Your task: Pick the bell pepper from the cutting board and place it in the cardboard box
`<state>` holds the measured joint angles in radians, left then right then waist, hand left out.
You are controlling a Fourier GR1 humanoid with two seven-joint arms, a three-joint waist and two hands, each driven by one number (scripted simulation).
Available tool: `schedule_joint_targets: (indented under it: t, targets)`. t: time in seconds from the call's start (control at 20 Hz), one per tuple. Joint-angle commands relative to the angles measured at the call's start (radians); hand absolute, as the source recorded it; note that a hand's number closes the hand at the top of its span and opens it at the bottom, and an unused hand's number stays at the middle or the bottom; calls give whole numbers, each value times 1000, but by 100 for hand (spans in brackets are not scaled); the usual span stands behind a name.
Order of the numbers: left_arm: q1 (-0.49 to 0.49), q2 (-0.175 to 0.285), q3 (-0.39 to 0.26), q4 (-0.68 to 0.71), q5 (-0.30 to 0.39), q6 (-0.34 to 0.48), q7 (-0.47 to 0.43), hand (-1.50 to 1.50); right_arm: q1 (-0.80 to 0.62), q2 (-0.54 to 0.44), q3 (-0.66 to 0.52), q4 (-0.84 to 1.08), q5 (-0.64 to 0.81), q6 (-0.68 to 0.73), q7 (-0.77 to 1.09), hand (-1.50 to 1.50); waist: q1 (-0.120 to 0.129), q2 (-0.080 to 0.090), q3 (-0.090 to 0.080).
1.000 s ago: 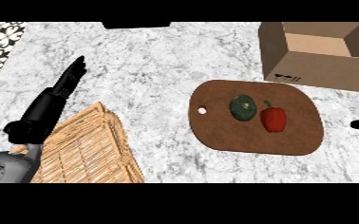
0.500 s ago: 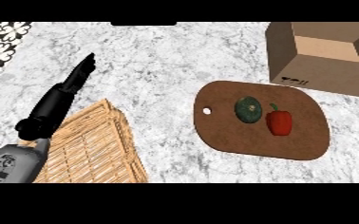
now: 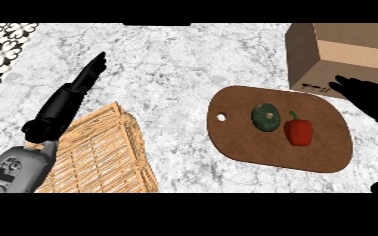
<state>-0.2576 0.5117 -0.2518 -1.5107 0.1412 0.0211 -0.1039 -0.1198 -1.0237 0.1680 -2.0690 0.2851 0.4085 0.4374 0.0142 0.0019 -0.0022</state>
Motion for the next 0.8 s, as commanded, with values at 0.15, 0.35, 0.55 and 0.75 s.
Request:
schedule_joint_targets:
  t: [0.15, 0.35, 0.55, 0.75]
  targets:
    - [-41, -27, 23, 25, -8, -39, 31, 0, -200, 137, 169, 3, 4, 184, 337, -150, 5, 1, 0]
    - [32, -72, -5, 4, -81, -1, -11, 0, -193, 285, 272, -14, 79, 181, 479, -150, -2, -1, 1]
    - [-4, -104, 43, 2, -79, -21, 41, 0, -192, 347, 247, 87, 135, 210, 403, -150, -10, -1, 2]
    - [-16, -94, 81, 22, -84, -61, 30, 0, -173, 353, 254, 102, 255, 199, 386, -150, -14, -1, 2]
